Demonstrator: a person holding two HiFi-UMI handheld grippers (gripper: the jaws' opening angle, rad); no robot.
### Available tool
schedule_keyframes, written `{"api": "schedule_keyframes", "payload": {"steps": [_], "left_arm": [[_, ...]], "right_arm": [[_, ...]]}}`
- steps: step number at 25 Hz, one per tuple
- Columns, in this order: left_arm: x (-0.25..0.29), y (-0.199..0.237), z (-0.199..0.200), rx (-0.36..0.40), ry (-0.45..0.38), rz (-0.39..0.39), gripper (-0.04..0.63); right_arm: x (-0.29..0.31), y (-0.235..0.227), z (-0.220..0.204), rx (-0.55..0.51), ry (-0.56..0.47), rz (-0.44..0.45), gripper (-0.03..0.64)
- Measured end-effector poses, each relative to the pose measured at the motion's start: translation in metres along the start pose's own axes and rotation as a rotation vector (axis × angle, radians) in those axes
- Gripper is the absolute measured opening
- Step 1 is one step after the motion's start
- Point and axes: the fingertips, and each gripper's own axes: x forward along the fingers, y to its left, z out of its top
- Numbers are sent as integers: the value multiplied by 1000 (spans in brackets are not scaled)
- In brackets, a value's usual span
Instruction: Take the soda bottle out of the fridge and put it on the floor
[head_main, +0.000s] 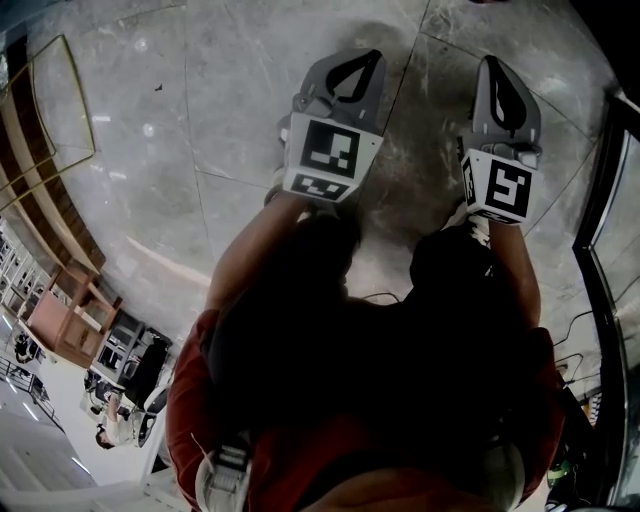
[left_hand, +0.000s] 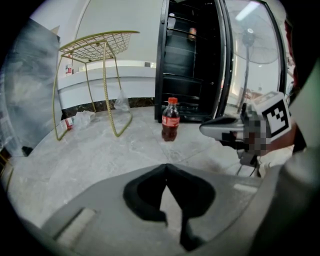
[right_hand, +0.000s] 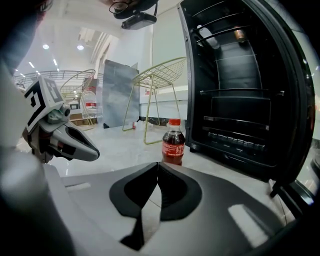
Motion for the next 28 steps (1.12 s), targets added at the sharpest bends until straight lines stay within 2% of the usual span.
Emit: {"api": "schedule_keyframes", "payload": {"steps": [2, 5, 11, 17, 22, 28], "left_arm": [[2, 1, -4, 0, 17, 8, 0], [3, 5, -4, 20, 52, 14, 0], [-36, 3, 48, 41, 88, -4, 0], [-119, -12, 152, 21, 82, -5, 0], [-195, -17, 249, -6, 66, 8, 0], [-295, -26, 385, -36, 4, 46, 0]], "right_arm": [[-1, 4, 5, -38, -10, 21, 2], [-3, -4, 19, -55, -3, -1, 2], [-45, -35, 75, -14, 62, -85, 2], [-117, -54, 180, 74, 102, -140, 2], [-161, -55, 291, 100, 93, -151, 2], [-226, -58, 437, 133, 57, -161, 2]]}}
